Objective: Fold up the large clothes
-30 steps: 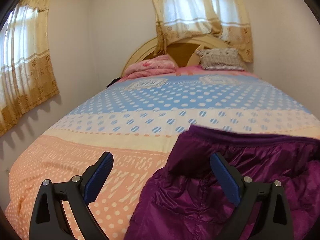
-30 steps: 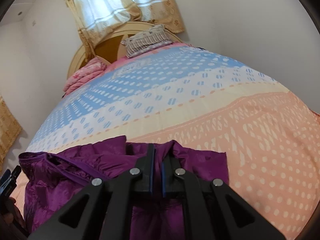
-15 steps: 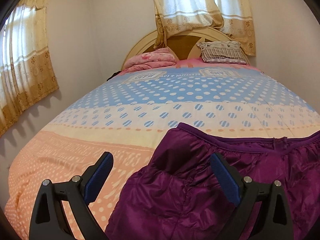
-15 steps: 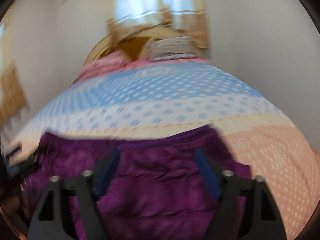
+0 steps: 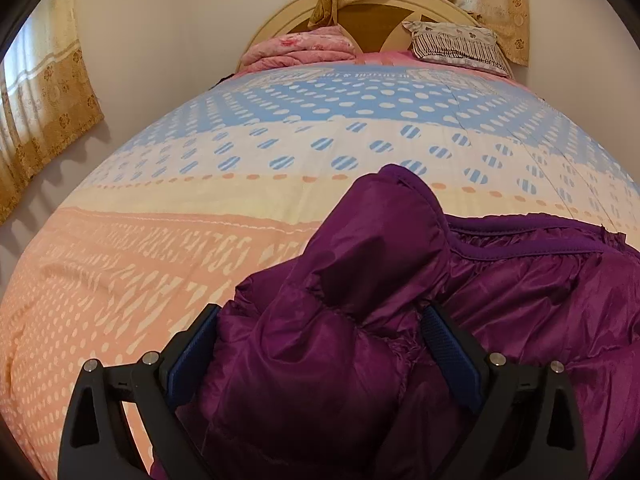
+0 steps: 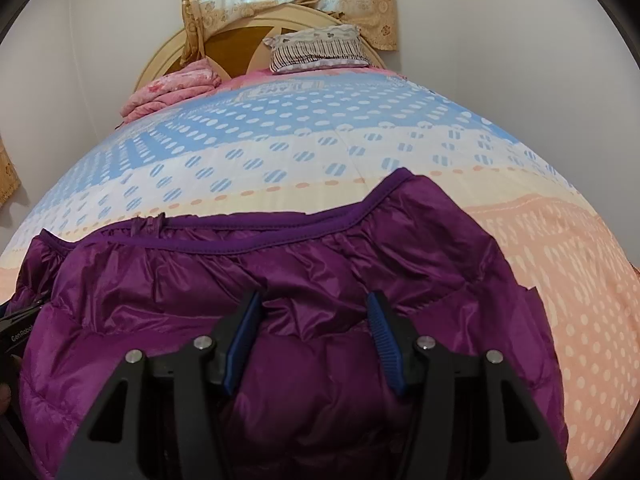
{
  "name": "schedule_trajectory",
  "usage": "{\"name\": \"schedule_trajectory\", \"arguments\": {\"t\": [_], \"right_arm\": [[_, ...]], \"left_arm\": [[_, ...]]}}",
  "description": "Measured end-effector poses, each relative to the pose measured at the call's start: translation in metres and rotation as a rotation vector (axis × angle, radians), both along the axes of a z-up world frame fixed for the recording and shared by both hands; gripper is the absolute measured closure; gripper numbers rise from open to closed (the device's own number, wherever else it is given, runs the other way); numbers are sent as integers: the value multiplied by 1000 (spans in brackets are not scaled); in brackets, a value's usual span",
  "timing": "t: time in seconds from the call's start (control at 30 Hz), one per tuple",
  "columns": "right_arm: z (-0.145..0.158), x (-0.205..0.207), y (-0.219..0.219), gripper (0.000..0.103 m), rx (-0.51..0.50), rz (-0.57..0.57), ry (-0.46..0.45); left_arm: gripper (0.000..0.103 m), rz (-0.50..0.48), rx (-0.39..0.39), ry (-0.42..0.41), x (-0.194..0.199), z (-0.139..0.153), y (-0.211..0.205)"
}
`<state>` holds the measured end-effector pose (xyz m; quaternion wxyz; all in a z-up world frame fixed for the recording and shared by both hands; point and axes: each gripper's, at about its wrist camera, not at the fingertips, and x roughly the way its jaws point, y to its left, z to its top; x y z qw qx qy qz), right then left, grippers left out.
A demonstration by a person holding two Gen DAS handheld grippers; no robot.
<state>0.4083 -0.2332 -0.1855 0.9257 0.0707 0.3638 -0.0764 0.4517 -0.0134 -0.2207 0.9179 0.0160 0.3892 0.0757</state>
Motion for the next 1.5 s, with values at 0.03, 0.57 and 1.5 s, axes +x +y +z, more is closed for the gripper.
{"name": "schedule_trajectory", "arguments": {"t": [0.03,0.57,1.5], "right_arm": [[-1,0,0,45,-1,-1,5],[-13,14,1,40,-42,-44,90],[-18,23,6,34,-106,-58,146]], "left_arm": [[3,1,-2,10,1,-2,0],[1,-5,8,52,6,-8,0],[1,-3,19,54,5,-11,1]]}}
